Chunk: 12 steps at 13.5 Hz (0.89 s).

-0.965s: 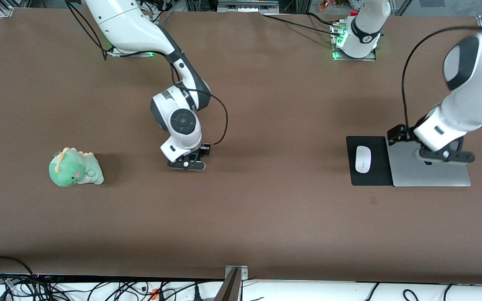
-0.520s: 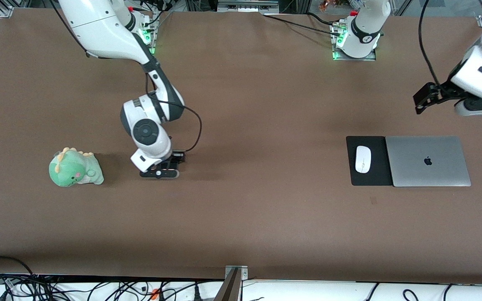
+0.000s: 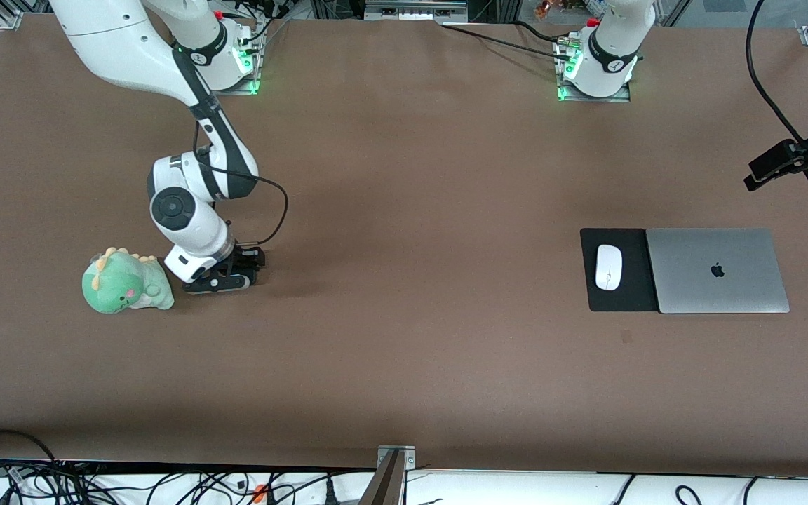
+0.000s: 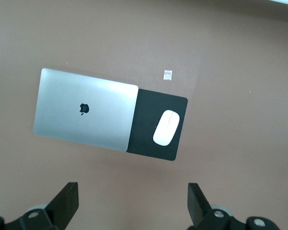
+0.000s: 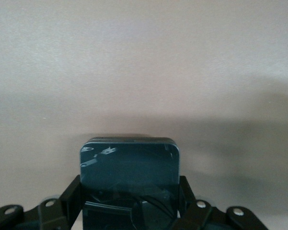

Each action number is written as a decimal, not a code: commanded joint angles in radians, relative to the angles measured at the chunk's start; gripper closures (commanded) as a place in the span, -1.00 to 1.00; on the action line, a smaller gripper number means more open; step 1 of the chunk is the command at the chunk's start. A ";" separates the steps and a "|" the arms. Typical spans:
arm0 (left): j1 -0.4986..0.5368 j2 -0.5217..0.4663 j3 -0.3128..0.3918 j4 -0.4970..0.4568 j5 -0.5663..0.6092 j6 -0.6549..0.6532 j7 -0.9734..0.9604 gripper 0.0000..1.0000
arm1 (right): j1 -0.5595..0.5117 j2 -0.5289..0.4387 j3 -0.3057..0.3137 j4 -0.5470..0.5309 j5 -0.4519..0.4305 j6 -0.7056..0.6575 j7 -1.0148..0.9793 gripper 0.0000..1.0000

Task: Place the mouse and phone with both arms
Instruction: 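Carry the phone beside the plush toy while the left gripper withdraws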

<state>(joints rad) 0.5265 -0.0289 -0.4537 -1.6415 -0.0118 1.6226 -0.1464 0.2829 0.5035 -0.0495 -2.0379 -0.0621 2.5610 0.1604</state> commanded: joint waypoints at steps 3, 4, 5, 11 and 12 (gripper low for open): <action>0.004 0.018 -0.006 0.032 -0.002 -0.030 -0.005 -1.00 | -0.045 -0.003 0.016 -0.056 0.030 0.119 -0.100 0.68; 0.004 0.018 0.006 0.032 -0.005 -0.030 -0.005 -1.00 | -0.054 -0.002 0.016 -0.058 0.030 0.122 -0.117 0.67; -0.012 0.017 0.044 0.032 -0.010 -0.030 -0.004 -1.00 | -0.065 0.000 0.016 -0.058 0.030 0.123 -0.140 0.67; -0.348 0.017 0.350 0.031 -0.011 -0.052 -0.009 -1.00 | -0.087 0.007 0.017 -0.045 0.035 0.111 -0.159 -1.00; -0.408 0.017 0.406 0.031 -0.008 -0.053 -0.009 -1.00 | -0.087 0.000 0.020 -0.035 0.038 0.075 -0.157 -1.00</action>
<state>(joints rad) 0.2187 -0.0272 -0.1427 -1.6413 -0.0119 1.5968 -0.1494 0.2090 0.5225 -0.0468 -2.0782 -0.0493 2.6672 0.0288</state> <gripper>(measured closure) 0.000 0.022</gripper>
